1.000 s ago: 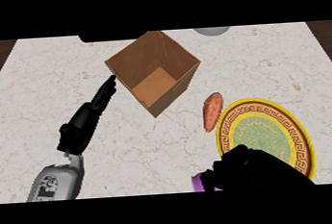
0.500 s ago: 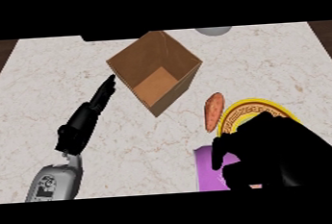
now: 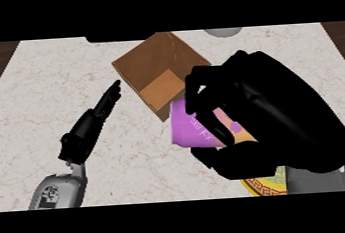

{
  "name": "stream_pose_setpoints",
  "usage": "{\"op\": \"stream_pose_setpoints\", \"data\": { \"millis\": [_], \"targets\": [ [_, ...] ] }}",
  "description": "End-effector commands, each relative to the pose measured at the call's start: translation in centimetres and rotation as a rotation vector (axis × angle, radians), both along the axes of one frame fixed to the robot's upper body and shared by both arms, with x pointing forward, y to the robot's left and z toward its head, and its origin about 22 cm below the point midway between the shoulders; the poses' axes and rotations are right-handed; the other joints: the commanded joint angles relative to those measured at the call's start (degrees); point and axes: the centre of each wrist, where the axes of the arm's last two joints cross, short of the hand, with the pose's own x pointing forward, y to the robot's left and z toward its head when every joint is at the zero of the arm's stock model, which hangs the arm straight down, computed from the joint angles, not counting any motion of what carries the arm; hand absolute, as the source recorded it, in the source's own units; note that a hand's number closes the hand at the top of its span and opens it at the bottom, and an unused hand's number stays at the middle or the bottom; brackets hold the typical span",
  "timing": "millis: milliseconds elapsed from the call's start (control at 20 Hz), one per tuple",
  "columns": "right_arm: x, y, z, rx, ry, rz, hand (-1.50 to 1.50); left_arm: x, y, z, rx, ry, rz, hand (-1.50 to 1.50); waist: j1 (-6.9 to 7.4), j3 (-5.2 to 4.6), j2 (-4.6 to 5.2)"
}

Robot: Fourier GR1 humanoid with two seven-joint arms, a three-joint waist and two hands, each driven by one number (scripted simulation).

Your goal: Pick the can from the plate and place it in the cardboard box

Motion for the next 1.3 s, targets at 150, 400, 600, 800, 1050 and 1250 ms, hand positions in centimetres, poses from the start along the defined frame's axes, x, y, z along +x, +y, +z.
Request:
{"op": "stream_pose_setpoints", "data": {
  "millis": [150,400,600,800,1050,1250],
  "targets": [
    [4.6,3.5,0.1,0.047,0.031,-0.039,1.50,0.6,-0.2,1.5,0.005,-0.016,-0.009,0.00,0.23,0.01,0.05],
    [6.9,5.2,-0.3,0.001,-0.006,-0.084,1.50,-0.3,-0.4,-0.2,-0.009,-0.002,0.007,0.00,0.23,0.00,0.07],
    [9.7,6.7,-3.0,-0.056,-0.019,-0.093,1.50,1.9,-0.3,2.0,0.018,-0.022,-0.017,0.00,0.49,0.00,0.27],
    [10.9,8.3,-4.5,-0.096,-0.019,-0.099,1.50,0.8,-0.3,1.0,0.003,0.004,-0.013,0.00,0.54,0.01,0.15],
    [13.5,9.0,-7.8,-0.146,-0.002,-0.139,1.50,-0.1,-0.8,0.6,-0.004,0.000,-0.022,0.00,0.91,0.01,0.23],
    [13.8,8.4,-10.7,-0.075,0.234,-0.181,-1.50,0.7,-0.5,0.5,-0.005,-0.023,-0.024,0.00,1.34,0.00,0.35]
  ]
}}
